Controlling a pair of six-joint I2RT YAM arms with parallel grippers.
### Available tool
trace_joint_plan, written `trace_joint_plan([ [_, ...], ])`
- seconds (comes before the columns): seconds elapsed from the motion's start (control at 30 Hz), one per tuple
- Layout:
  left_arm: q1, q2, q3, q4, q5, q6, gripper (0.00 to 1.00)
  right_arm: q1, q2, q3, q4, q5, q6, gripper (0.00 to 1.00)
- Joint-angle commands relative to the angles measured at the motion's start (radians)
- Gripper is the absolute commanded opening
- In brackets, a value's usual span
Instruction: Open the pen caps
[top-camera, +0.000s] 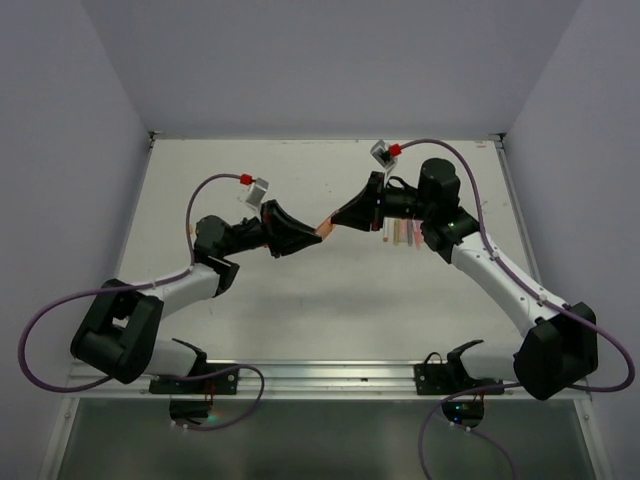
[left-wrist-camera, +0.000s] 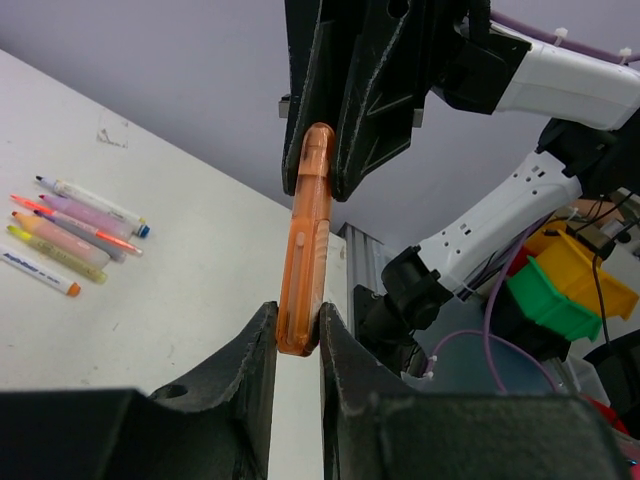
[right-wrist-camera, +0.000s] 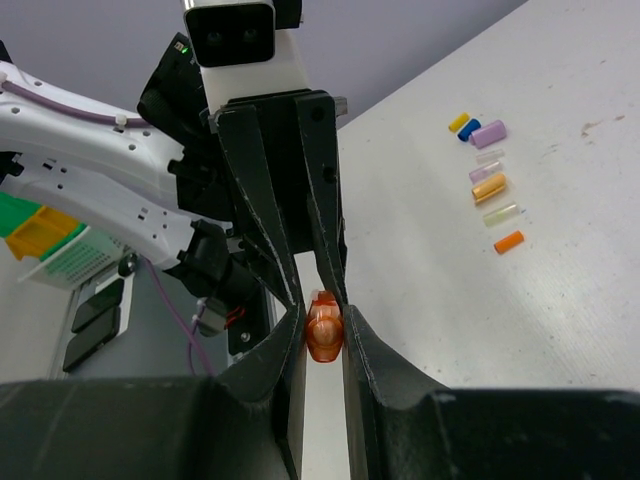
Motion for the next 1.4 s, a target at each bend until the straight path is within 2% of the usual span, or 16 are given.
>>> trace_joint_plan([
  [0.0,0.0,-0.043,-0.028,-0.011,-0.024,0.025,0.07,-0.005,-0.037,0.02,0.032,0.001,-0.02,0.0],
  [0.37,0.0,-0.109,-0.12,-0.053,-0.03,0.068,0.08,-0.007,-0.057,0.064,-0.015,0.031,-0.052,0.0],
  [1.37,0.0,-0.123,-0.177,-0.047,-0.022,0.05,0.15,-0.014,-0.086,0.097,-0.043,0.088,-0.103,0.0],
])
